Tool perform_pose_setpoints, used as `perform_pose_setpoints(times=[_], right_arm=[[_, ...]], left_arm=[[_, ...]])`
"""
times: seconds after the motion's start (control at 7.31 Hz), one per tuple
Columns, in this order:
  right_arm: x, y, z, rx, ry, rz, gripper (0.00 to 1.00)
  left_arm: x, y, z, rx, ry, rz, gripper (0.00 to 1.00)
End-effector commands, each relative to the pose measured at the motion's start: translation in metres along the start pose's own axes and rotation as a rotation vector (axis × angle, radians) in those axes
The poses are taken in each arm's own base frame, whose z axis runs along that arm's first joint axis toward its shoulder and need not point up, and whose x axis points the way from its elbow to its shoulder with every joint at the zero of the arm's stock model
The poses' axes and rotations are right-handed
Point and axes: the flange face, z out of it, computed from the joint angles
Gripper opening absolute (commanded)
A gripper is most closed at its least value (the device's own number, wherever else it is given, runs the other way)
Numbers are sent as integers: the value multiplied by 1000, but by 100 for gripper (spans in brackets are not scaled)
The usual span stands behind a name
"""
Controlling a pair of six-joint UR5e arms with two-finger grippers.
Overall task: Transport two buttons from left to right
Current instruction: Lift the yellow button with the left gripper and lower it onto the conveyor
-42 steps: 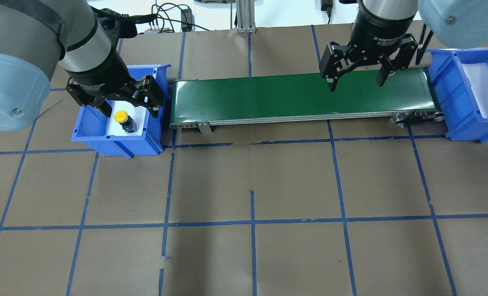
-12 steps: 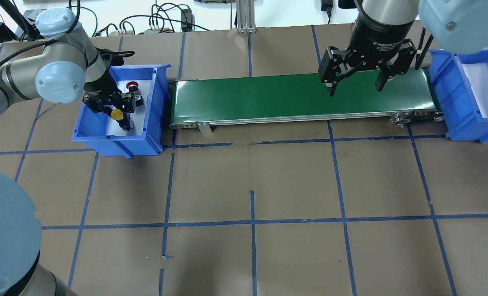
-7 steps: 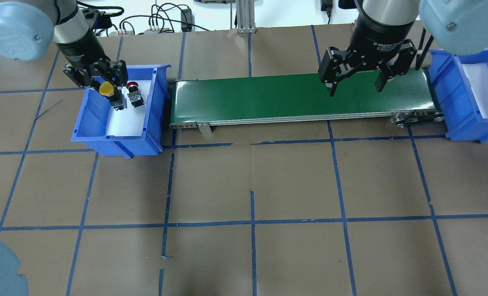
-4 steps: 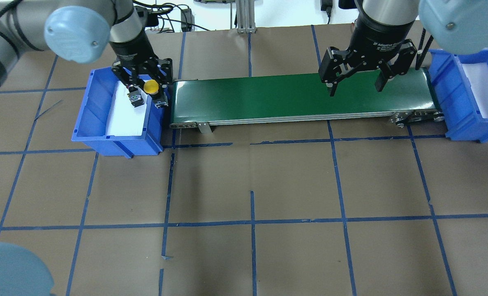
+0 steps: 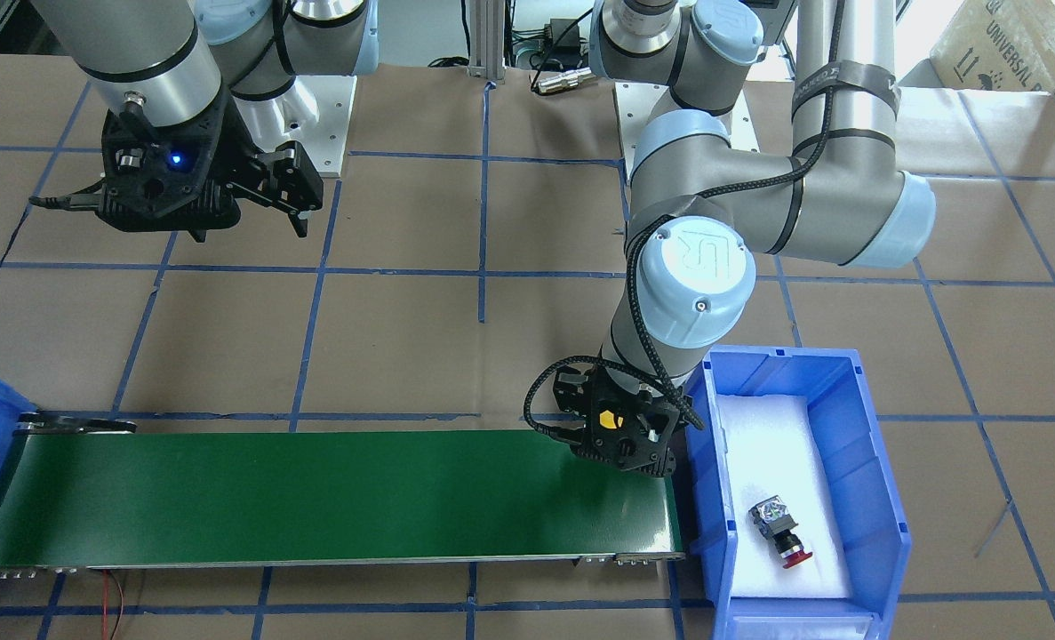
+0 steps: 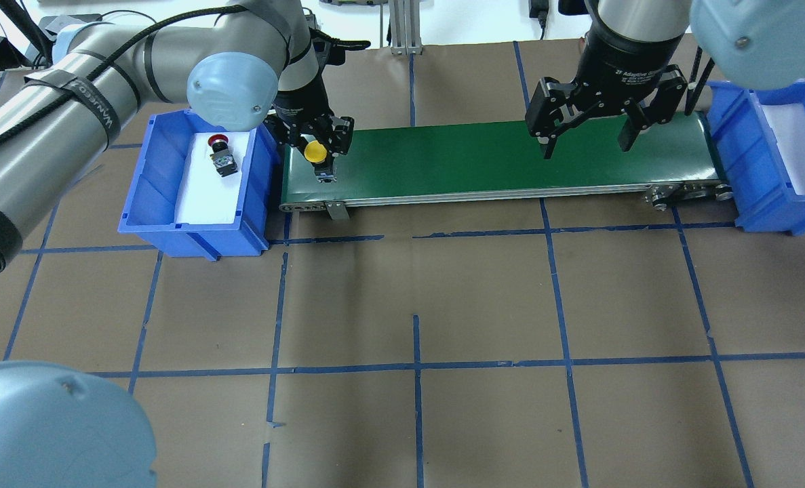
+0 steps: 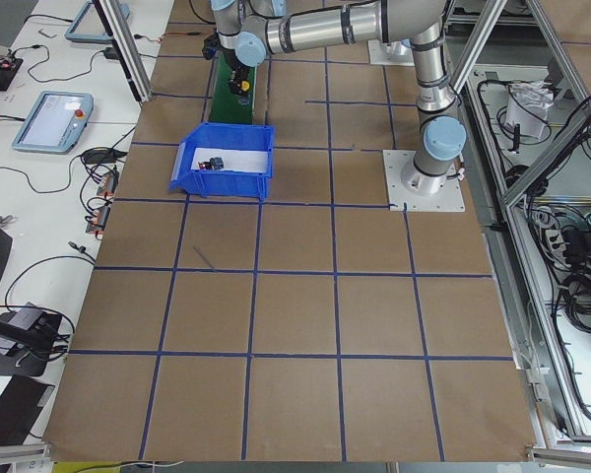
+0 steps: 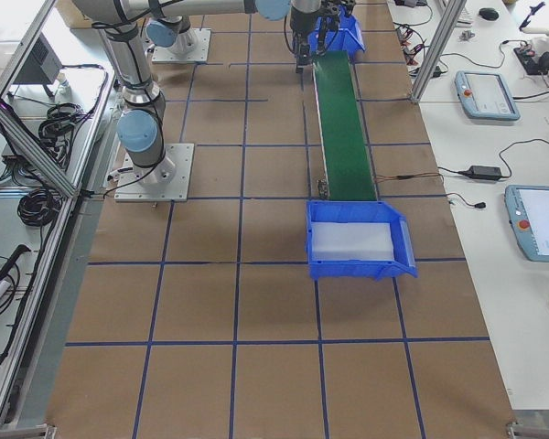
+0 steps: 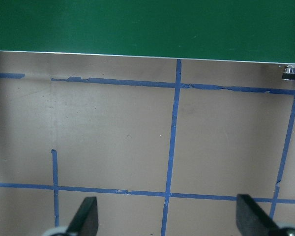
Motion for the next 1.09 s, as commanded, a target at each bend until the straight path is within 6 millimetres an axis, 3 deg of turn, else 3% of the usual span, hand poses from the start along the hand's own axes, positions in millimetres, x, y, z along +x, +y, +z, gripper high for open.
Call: perform_pose_setpoints(times=[0.0,0.55,0.68,0.82,0.96], right_arm=[[0,0,0,-2,1,0,100],[-1,0,1,-2,-1,0,100],[0,1,0,-3,-2,0,100],[-1,1,0,-5,-3,0,100],[-1,1,0,-5,-2,0,100]], left_arm=[[3,-19,22,39,-8,16,14],[3,-28,34,39,-10,16,19],[3,-29,38,33,-9,16,54],[3,-29,38,34,-8,17,97],[4,-29,35,37,-8,17,100]])
